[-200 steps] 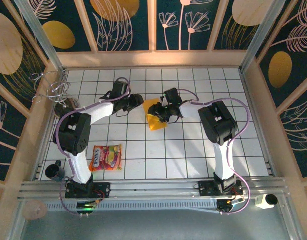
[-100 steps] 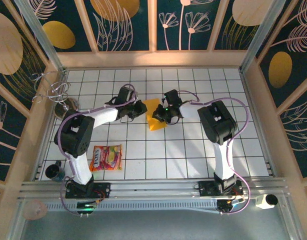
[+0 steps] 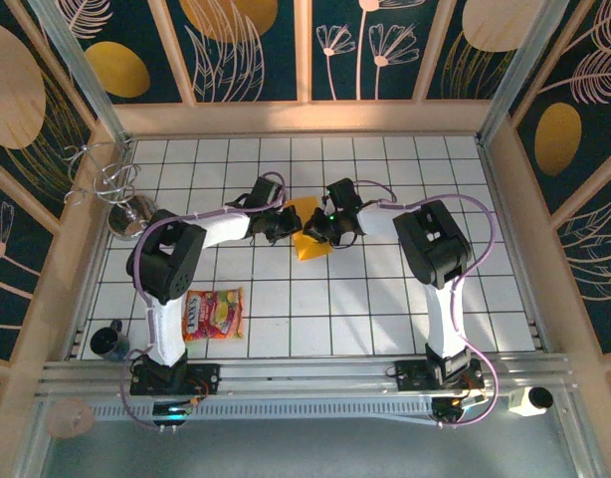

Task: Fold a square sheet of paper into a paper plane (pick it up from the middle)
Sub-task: Fold the triangle a second time at the center of the table.

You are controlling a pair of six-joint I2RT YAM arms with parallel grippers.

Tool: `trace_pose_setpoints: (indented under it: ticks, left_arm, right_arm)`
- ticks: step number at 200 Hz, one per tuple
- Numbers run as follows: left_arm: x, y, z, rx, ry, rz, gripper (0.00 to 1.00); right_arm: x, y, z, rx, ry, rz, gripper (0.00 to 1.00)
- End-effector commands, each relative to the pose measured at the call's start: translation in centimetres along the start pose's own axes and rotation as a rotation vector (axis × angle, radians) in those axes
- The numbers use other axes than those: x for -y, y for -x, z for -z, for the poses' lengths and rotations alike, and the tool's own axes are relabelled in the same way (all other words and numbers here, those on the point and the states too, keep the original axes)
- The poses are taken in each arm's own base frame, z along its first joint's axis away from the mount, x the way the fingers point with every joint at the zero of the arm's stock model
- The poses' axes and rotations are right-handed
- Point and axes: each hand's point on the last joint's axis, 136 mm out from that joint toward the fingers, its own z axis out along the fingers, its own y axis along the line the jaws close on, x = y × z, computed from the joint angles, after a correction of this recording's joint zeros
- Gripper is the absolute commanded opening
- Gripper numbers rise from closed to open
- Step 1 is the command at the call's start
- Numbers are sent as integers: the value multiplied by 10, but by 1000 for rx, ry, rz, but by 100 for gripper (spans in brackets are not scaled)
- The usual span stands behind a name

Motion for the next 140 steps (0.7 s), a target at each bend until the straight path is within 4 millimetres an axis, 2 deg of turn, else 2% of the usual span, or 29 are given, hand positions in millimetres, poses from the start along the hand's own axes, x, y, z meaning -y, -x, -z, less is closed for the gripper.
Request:
trace_pose_setpoints:
  ticks: [1, 39, 73, 85, 95, 124, 140]
  left_arm:
    - [-9, -1, -5, -10, 57, -12, 0]
    - [-28, -1, -11, -10, 147, -21, 0]
    - [-44, -6, -15, -30, 207, -42, 0]
    - [-47, -6, -15, -33, 221, -51, 0]
    - [-47, -5, -15, -34, 225, -62, 0]
    - [-46, -2, -17, -38, 236, -95, 0]
    - [-45, 0, -18, -41, 235, -103, 0]
  right_arm:
    - [36, -13, -12, -34, -108, -58, 0]
    - [24, -10, -7, -23, -68, -41, 0]
    - [-18, 4, 17, 44, 70, 35, 0]
    - [-26, 9, 26, 69, 95, 60, 0]
    - [-26, 12, 29, 82, 93, 77, 0]
    - [-8, 19, 26, 84, 30, 96, 0]
    - [-7, 21, 22, 72, 29, 112, 0]
